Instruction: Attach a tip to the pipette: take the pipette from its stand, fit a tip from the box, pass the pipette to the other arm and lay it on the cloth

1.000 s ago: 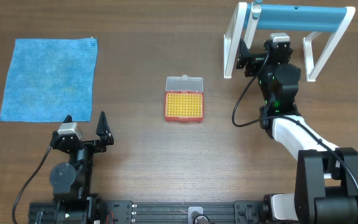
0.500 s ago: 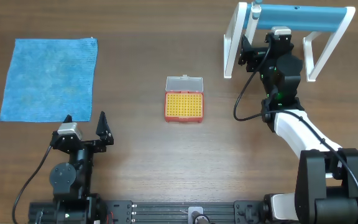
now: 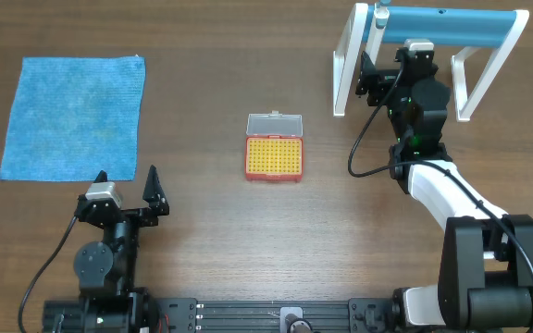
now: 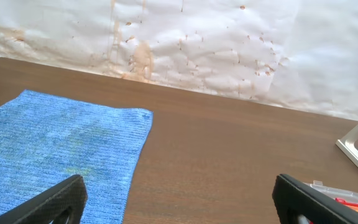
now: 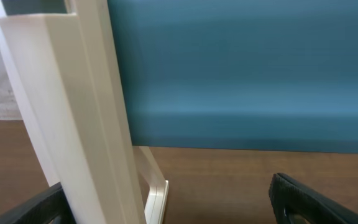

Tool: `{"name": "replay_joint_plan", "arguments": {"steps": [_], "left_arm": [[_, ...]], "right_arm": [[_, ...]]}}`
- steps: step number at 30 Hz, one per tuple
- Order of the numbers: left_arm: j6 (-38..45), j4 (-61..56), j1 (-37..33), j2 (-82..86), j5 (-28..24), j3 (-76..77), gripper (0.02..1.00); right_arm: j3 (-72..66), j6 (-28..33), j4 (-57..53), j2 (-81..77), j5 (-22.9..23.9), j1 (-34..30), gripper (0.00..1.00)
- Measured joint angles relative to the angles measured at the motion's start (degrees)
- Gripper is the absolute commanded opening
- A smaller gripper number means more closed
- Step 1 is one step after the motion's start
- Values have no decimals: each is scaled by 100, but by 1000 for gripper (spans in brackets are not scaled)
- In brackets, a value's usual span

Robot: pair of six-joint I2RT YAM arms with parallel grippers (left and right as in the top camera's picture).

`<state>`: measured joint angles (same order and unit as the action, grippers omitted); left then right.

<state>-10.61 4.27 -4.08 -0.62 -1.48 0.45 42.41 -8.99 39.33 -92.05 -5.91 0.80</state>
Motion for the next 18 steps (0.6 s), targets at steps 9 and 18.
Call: {"name": "replay_joint_plan", "arguments": {"steps": [9, 18], "left_arm": [[0, 0, 0, 0, 0, 0, 965], [2, 0, 0, 0, 0, 0, 965]], "right_arm": [[243, -2, 0, -260, 0, 0, 950], [251, -28, -2, -289, 0, 0, 822]]}}
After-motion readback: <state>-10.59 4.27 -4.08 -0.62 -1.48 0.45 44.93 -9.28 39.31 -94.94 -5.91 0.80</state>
